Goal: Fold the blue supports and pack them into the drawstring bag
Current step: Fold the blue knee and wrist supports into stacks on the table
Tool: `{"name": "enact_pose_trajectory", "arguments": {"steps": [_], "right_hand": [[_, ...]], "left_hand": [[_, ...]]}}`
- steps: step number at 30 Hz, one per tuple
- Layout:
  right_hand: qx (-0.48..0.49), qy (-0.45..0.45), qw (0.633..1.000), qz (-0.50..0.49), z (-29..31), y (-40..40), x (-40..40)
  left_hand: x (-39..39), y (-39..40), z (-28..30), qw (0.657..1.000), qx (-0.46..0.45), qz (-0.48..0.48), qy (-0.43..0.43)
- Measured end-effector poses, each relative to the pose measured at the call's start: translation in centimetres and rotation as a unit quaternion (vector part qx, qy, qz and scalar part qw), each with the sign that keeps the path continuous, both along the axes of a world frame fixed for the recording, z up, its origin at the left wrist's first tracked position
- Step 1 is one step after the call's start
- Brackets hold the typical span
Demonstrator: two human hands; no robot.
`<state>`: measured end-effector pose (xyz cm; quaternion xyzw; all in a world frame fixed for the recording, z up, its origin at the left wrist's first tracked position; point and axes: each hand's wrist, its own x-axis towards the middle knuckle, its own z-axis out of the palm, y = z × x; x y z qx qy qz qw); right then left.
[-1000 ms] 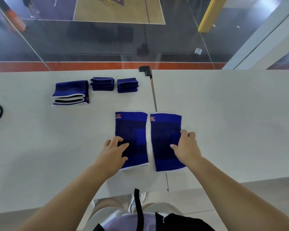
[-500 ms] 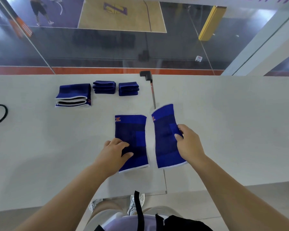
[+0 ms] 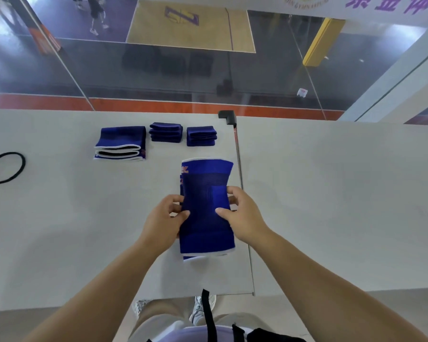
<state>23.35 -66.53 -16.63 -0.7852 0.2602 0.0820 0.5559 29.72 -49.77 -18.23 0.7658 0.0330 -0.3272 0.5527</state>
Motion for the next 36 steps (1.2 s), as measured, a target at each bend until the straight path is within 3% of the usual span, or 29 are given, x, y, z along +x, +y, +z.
{"name": "enact_pose_trajectory", "arguments": {"steps": [9,15,20,23,31,36], "right_hand": [[-0.023,0.125,0.992,0.019,-3.5,0.2,0.3],[-0.047,0.134,0.990,0.021,-4.3,0.1,0.5],[-0.161,0.145,0.974,0.064,-4.2,0.0,0.8],[-0.148,0.151,0.977,0.042,-4.2,-0.3,0.8],[-0.097,0.175,0.977,0.072,-3.9,-0.9,0.9],[-0.011,0.131,0.991,0.037,-3.5,-1.5,0.3]], "left_hand": [[-0.4,0.8,-2.1,0.996,0.040,-0.033,0.069],[-0.2,0.6,-2.7,0.996,0.077,-0.028,0.033],[0.3,0.0,-2.7,0.986,0.162,-0.029,-0.034],[0.5,-0.3,-2.8,0.977,0.199,-0.041,-0.064],[0.7,-0.4,-2.7,0.989,0.138,-0.026,0.048],[-0.1,0.1,-1.7,0.993,0.067,0.014,0.094]]}}
